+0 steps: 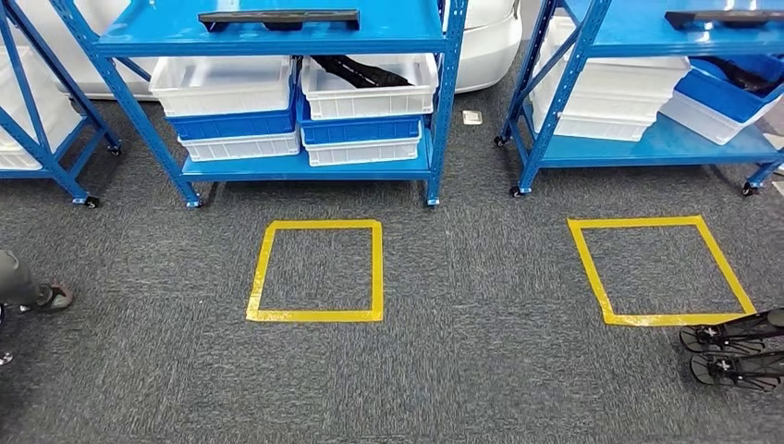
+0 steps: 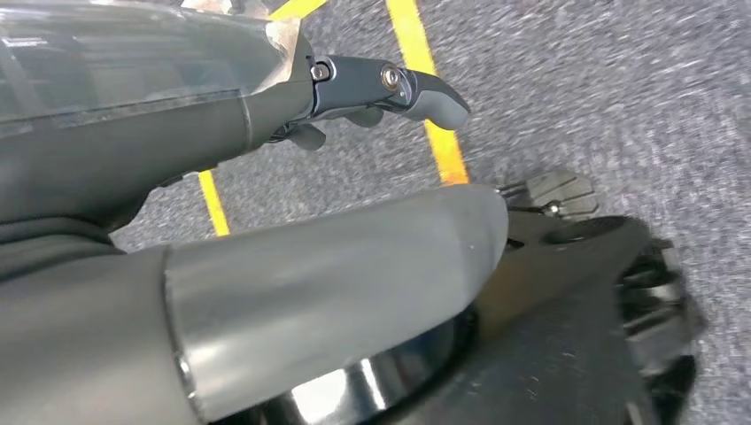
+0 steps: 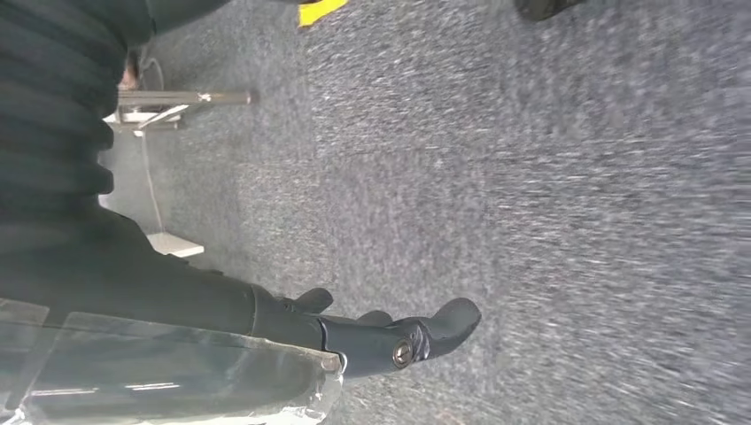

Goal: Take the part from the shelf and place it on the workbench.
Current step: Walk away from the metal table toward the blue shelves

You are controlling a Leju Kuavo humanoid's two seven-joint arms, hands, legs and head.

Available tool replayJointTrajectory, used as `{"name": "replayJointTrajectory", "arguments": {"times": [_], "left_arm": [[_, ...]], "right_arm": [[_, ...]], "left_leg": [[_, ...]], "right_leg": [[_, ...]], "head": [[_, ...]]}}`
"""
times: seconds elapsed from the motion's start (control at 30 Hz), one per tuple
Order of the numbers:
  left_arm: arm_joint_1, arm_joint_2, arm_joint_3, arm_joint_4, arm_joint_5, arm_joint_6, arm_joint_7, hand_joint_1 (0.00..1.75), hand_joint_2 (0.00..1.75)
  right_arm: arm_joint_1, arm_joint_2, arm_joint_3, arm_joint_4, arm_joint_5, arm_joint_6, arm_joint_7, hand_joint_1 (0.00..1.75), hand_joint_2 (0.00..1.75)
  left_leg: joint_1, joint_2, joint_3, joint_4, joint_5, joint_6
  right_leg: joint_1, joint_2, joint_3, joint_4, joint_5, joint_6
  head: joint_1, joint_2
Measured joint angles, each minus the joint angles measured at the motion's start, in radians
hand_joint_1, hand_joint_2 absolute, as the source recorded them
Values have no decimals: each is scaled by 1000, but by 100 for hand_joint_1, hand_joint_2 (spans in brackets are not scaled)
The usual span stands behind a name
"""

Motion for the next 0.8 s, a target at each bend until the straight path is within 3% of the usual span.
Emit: {"name": "replayJointTrajectory", "arguments": {"times": [0.17, 0.2, 0.27, 0.33, 0.37, 0.4, 0.47, 0.53, 0.6, 0.63, 0.8], "left_arm": [[-2, 3, 0, 0, -6, -2, 4, 0, 0], [-3, 3, 0, 0, -6, -2, 4, 0, 0], [-4, 3, 0, 0, -6, -3, 4, 0, 0], [-4, 4, 0, 0, -6, -5, 4, 0, 0], [-3, 4, 0, 0, -6, -5, 4, 0, 0], [-2, 4, 0, 0, -6, -6, 4, 0, 0], [-1, 4, 0, 0, -6, -7, 4, 0, 0], [-1, 5, 0, 0, -7, -8, 4, 0, 0], [-1, 6, 0, 0, -7, -8, 4, 0, 0], [-1, 6, 0, 0, -7, -8, 4, 0, 0], [-1, 6, 0, 0, -7, -8, 4, 0, 0]], "right_arm": [[-4, -4, 0, 0, 0, 1, 0, 0, 175], [-4, -5, 0, 0, -1, 1, 0, 0, 175], [-3, -5, 0, 0, -1, 1, 0, 0, 175], [-2, -5, 0, 0, -1, 1, 2, 0, 175], [-1, -6, 0, 0, -1, 1, 3, 0, 175], [0, -6, 0, 0, -1, 1, 6, 0, 175], [-1, -7, 0, 0, -1, 1, 10, 0, 175], [-2, -7, 0, 1, -1, 1, 13, 0, 175], [-2, -7, 0, 1, -1, 0, 15, 0, 175], [-3, -7, 0, 1, -1, 0, 16, 0, 175], [-3, -7, 0, 1, -1, 0, 16, 0, 175]], "left_leg": [[-12, -3, 32, -42, -1, 34], [-10, -2, 42, -50, 0, 42], [-9, 0, 54, -55, -6, 51], [-9, -2, 66, -55, -19, 53], [-9, -5, 75, -55, -26, 52], [-8, -7, 86, -55, -34, 49], [-7, -10, 105, -55, -51, 39], [-11, -9, 113, -55, -67, 27], [-15, -9, 115, -56, -74, 19], [-15, -8, 115, -57, -74, 19], [-14, -8, 116, -59, -74, 18]], "right_leg": [[5, -1, 1, 16, -26, 29], [5, -2, -18, 57, -43, 28], [-1, -3, -96, 190, -88, 25], [-4, -3, -170, 287, -102, 33], [-6, -3, -182, 283, -83, 43], [-8, -3, -174, 237, -47, 55], [-13, -7, -127, 98, 36, 70], [-10, -11, -96, 23, 77, 59], [-6, -10, -91, 16, 80, 43], [-5, -10, -91, 16, 80, 40], [-5, -10, -91, 16, 79, 38]], "head": [[0, 0], [1, 0], [4, 0], [4, 0], [4, 0], [4, 0], [5, 0], [5, 0], [2, 0], [2, 0], [0, 0]]}}
